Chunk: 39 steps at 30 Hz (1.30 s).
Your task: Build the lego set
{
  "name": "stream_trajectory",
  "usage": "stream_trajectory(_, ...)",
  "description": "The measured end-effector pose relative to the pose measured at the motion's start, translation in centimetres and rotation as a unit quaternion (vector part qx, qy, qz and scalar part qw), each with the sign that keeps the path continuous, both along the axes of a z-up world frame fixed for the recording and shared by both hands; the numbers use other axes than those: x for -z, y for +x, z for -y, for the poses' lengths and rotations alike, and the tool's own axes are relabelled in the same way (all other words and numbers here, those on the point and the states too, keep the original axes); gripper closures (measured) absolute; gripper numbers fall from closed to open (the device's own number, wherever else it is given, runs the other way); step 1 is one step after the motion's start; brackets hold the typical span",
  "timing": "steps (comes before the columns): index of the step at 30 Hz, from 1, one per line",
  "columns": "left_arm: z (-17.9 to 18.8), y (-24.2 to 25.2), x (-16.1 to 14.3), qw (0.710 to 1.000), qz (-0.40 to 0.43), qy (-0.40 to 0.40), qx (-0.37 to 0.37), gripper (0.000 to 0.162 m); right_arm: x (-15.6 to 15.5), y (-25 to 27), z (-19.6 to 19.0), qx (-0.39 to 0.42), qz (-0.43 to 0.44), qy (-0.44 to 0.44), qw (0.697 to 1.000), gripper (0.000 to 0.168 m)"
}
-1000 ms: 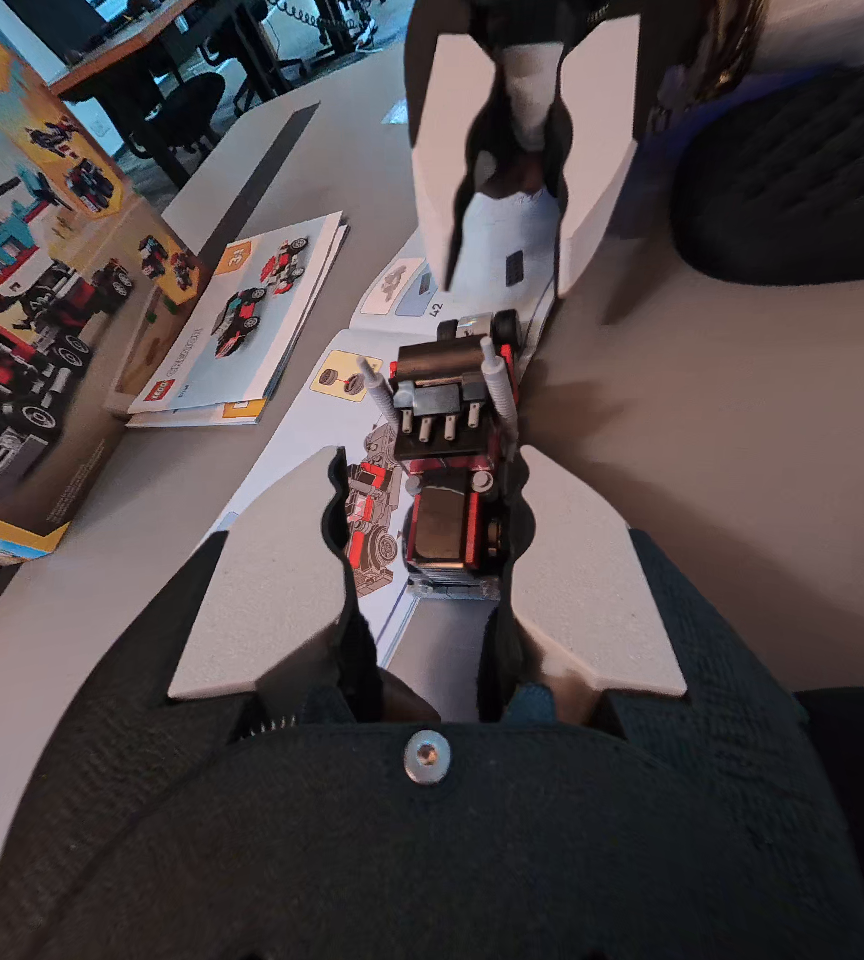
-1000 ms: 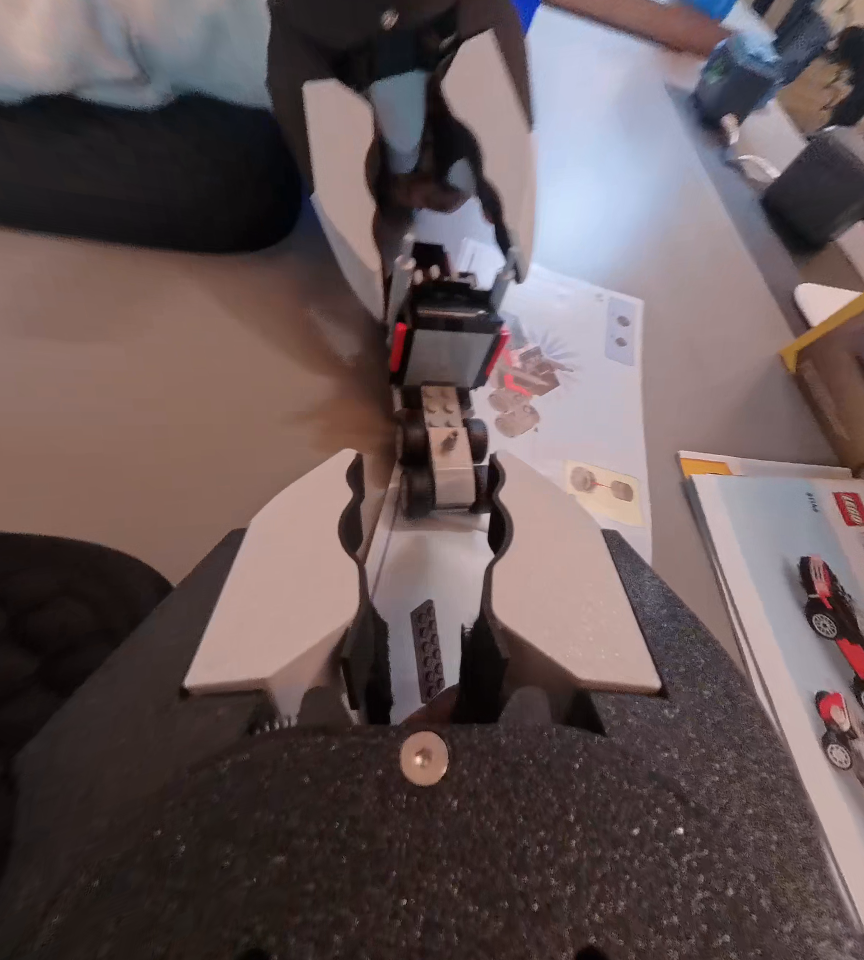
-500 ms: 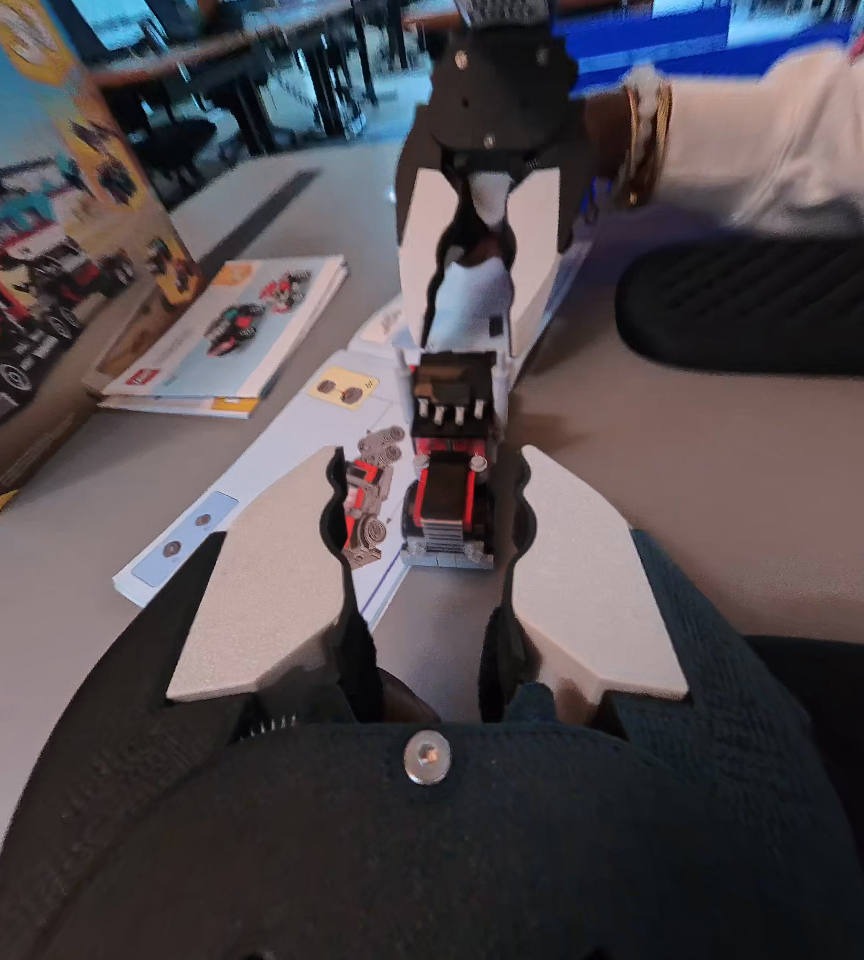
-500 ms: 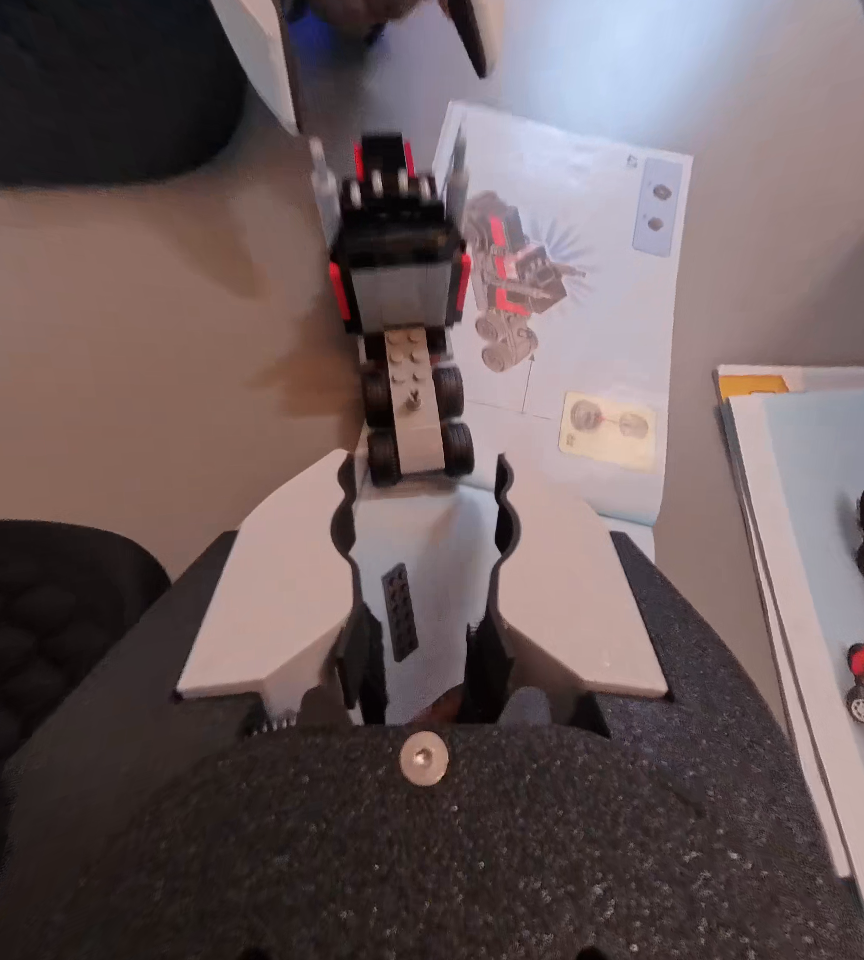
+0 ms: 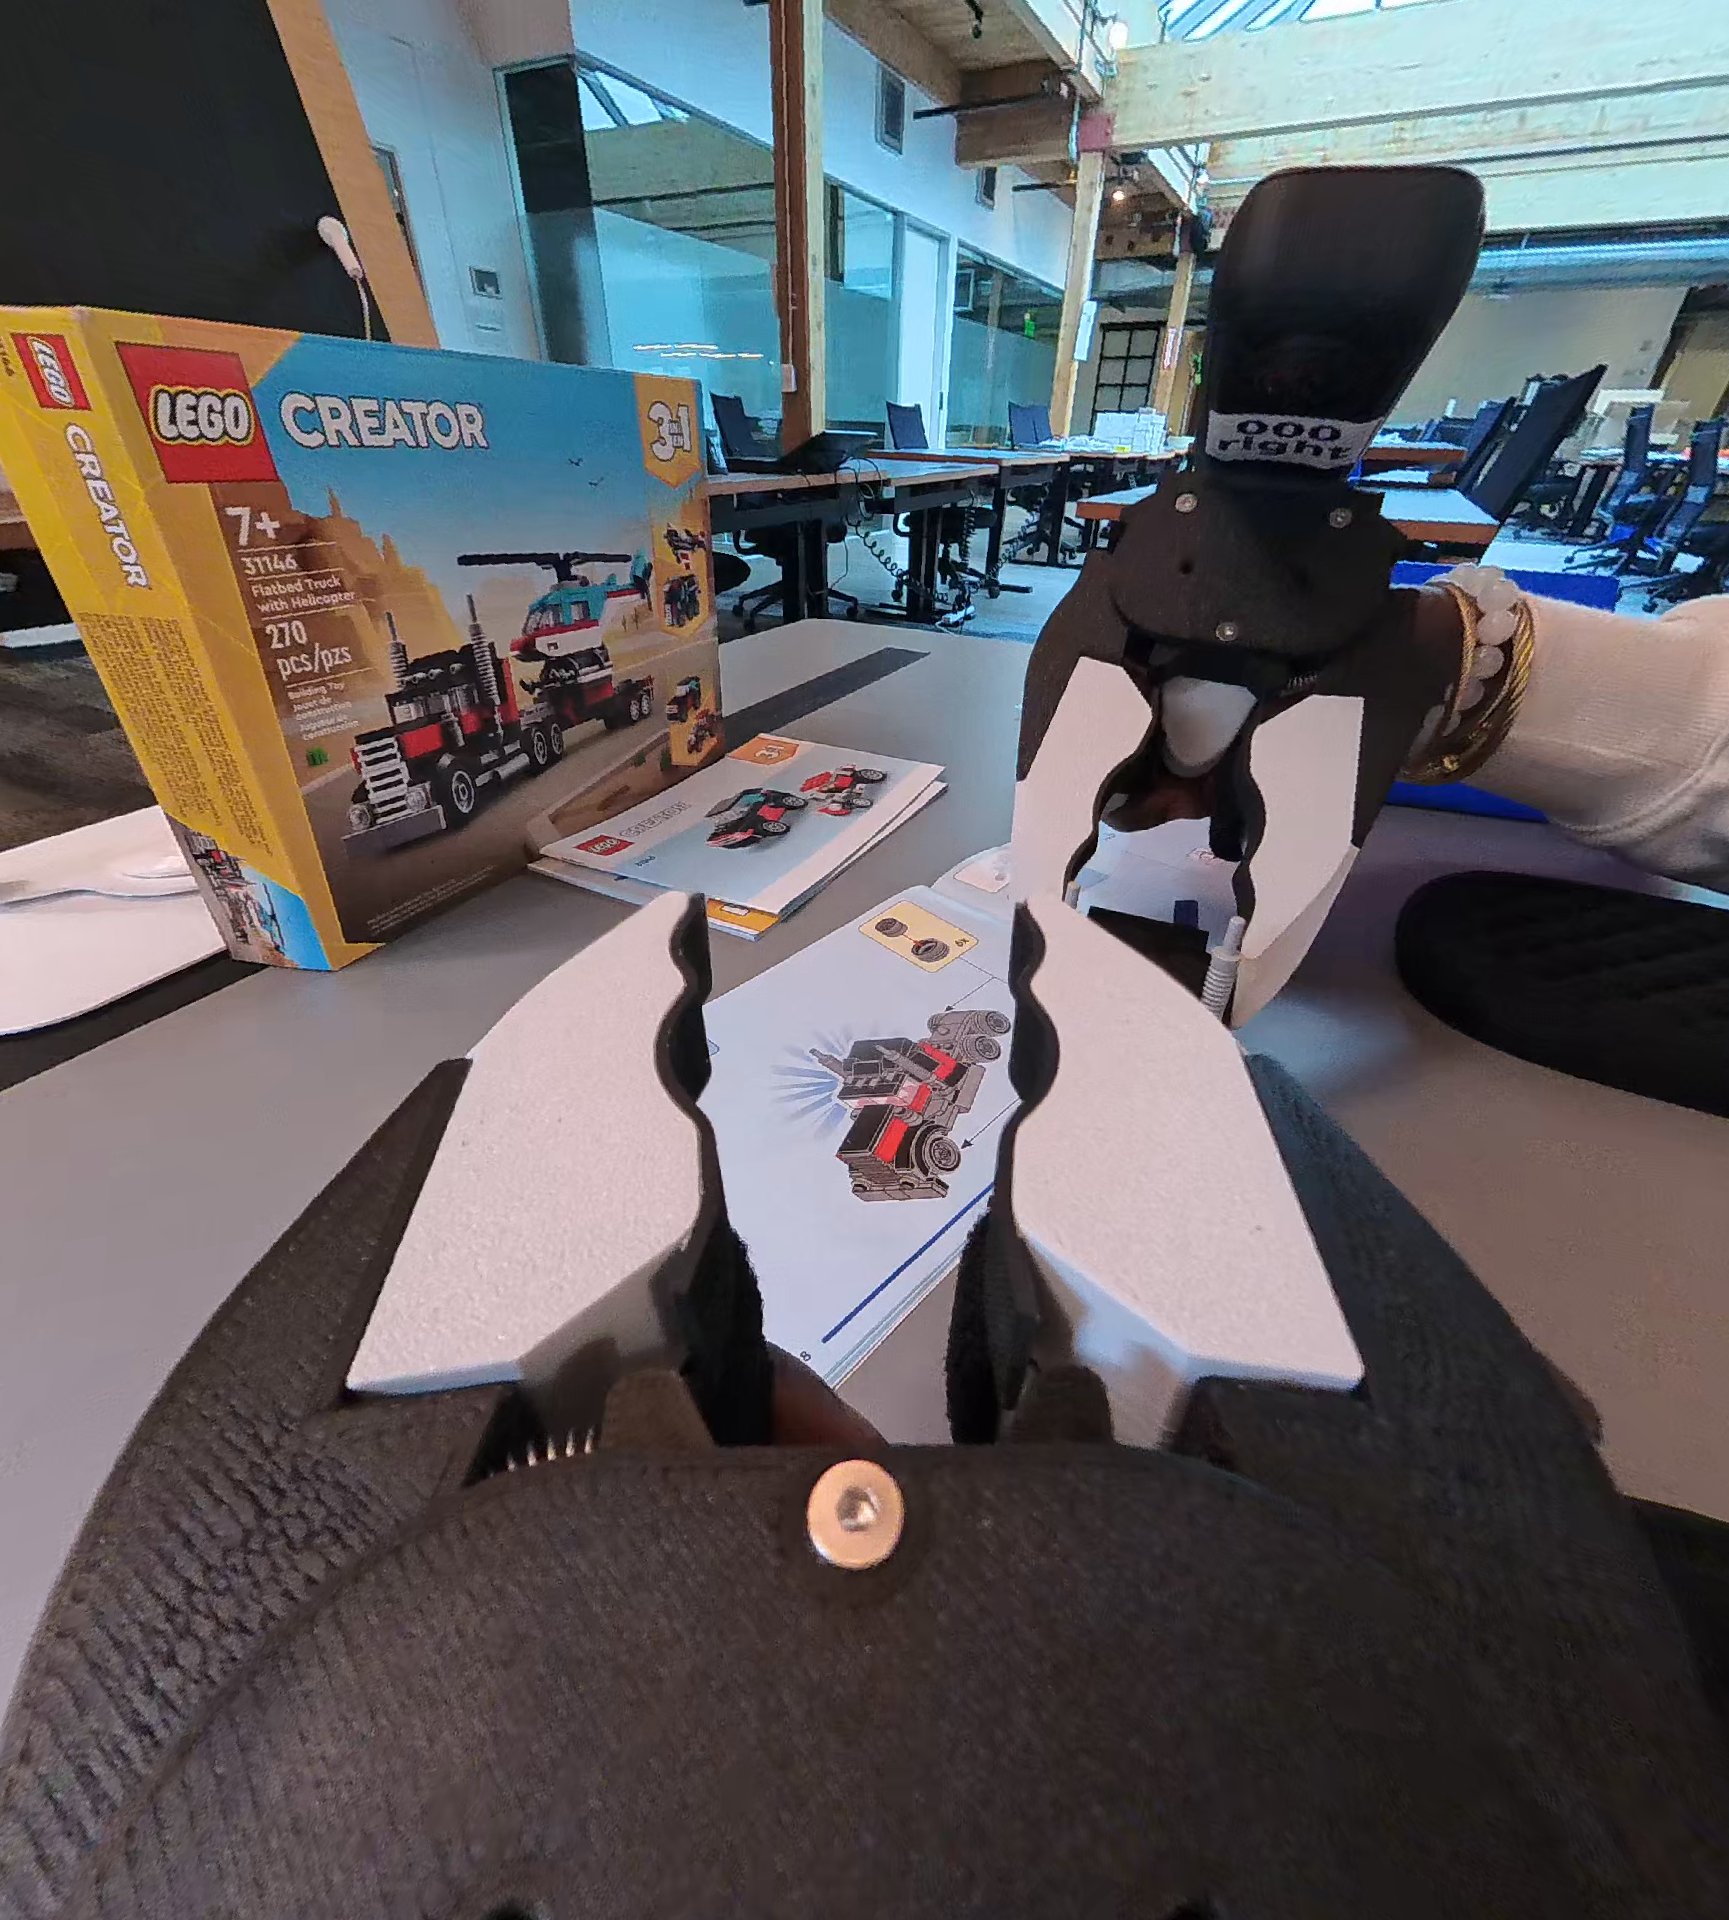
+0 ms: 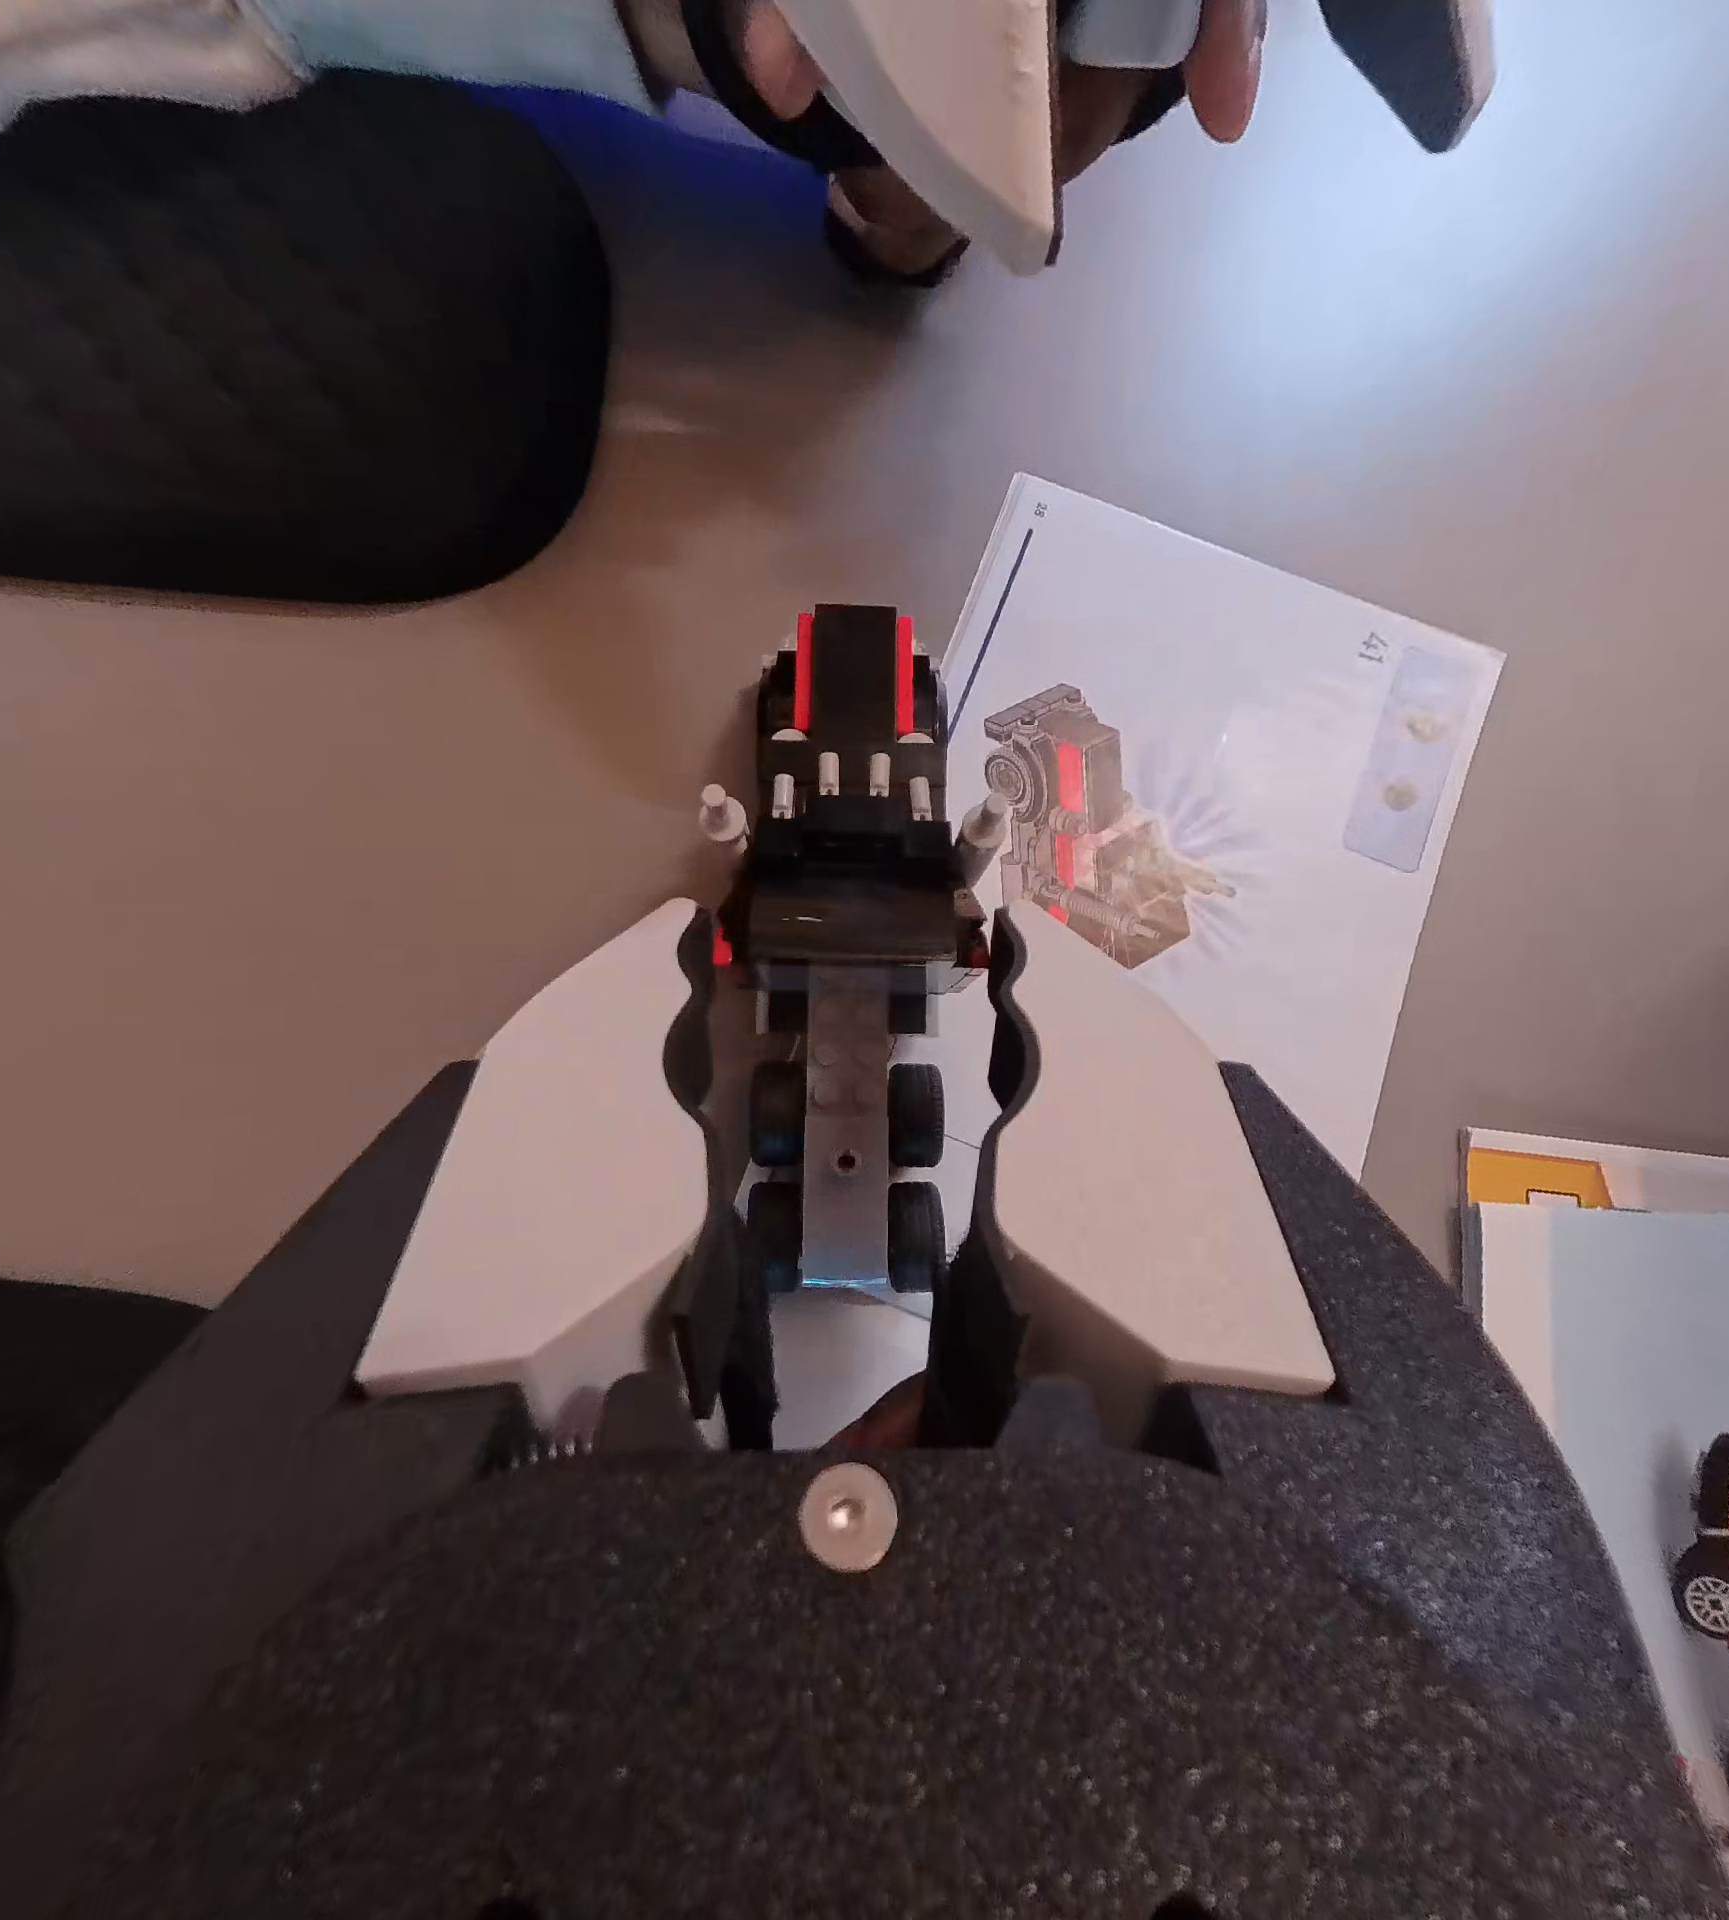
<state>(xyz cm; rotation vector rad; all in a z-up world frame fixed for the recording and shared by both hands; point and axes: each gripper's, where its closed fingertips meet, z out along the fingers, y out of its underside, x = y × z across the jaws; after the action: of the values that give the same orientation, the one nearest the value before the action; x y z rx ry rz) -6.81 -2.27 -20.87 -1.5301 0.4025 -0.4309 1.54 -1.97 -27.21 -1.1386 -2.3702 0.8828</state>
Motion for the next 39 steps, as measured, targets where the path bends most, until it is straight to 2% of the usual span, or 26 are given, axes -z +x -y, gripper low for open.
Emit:
stream_trajectory(4, -0.1, 0.1, 0.2, 1.000, -0.013, -0.002, 0.000, 0.106, 0.7, 0.0, -0.2, 0.009, 0.016, -0.003, 1.000, 0.103)
stream_trajectory(7, -0.2, 0.2, 0.3, 1.000, -0.020, -0.004, 0.001, 0.107, 1.0, -0.2, 0.1, -0.006, 0.007, -0.002, 1.000, 0.116)
stream_trajectory(11, -0.1, 0.0, 0.2, 1.000, -0.016, 0.001, -0.002, 0.107, 0.6, -0.5, 0.1, -0.011, -0.009, -0.010, 1.000, 0.116)
stream_trajectory(17, -0.5, -1.9, 0.2, 0.998, -0.024, -0.001, -0.054, 0.113, -1.1, -1.1, -1.9, -0.001, -0.022, -0.020, 1.000, 0.116)
stream_trajectory(19, -0.9, -3.1, 1.5, 0.993, -0.067, -0.041, -0.093, 0.118, -1.6, -1.2, -2.7, -0.004, -0.017, -0.015, 1.000, 0.116)
stream_trajectory(22, -1.1, -4.6, 5.7, 0.957, -0.207, -0.148, -0.136, 0.130, -2.1, -1.5, -4.3, -0.002, -0.015, -0.004, 1.000, 0.116)
stream_trajectory(25, -1.0, -2.7, 8.7, 0.933, -0.280, -0.212, -0.080, 0.135, -2.9, -2.3, -6.2, 0.007, -0.027, -0.009, 1.000, 0.116)
stream_trajectory(26, -0.8, -2.0, 9.3, 0.929, -0.286, -0.230, -0.058, 0.146, -3.3, -2.7, -6.9, 0.012, -0.036, -0.014, 0.999, 0.116)
stream_trajectory(29, 0.5, 0.2, 9.8, 0.930, -0.232, -0.285, -0.005, 0.161, -4.5, -4.3, -9.3, 0.029, -0.068, -0.027, 0.997, 0.116)
stream_trajectory(33, 3.6, 2.8, 9.8, 0.918, -0.134, -0.371, 0.040, 0.160, -5.2, -7.1, -10.9, 0.031, -0.114, -0.070, 0.991, 0.116)
stream_trajectory(35, 5.0, 3.7, 9.8, 0.916, -0.144, -0.371, 0.043, 0.160, -4.9, -8.3, -10.4, 0.016, -0.123, -0.097, 0.987, 0.116)
stream_trajectory(39, 6.1, 3.5, 9.8, 0.920, -0.220, -0.324, 0.004, 0.156, -3.1, -10.0, -9.3, 0.003, -0.108, -0.113, 0.988, 0.116)
